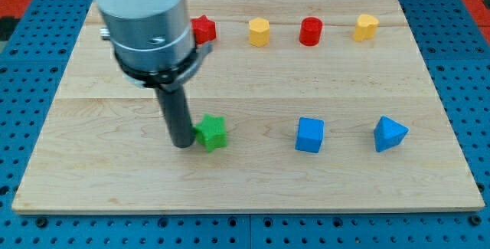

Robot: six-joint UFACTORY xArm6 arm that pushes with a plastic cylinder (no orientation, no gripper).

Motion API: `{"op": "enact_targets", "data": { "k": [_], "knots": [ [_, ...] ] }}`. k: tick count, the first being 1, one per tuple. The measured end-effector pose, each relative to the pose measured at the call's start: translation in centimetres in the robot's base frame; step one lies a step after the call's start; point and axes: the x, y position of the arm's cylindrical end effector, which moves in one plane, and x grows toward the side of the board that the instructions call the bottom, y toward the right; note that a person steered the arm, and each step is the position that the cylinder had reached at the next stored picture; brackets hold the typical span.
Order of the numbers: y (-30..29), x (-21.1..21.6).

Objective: Move the green circle towards center left

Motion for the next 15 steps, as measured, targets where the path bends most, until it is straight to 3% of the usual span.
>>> {"op": "enact_targets", "data": {
  "k": [1,2,3,4,6,8,10,12,15],
  "knots": [
    [0.0,0.0],
    [-6.3,-0.7],
    [-11.5,-4.4],
    [-13.0,-9.1],
    [-13.0,-16.5],
    [-7.4,-20.3],
    [-7.8,-27.1],
    [-12.7,-27.5],
    [-15.3,-22.3]
  ]
}}
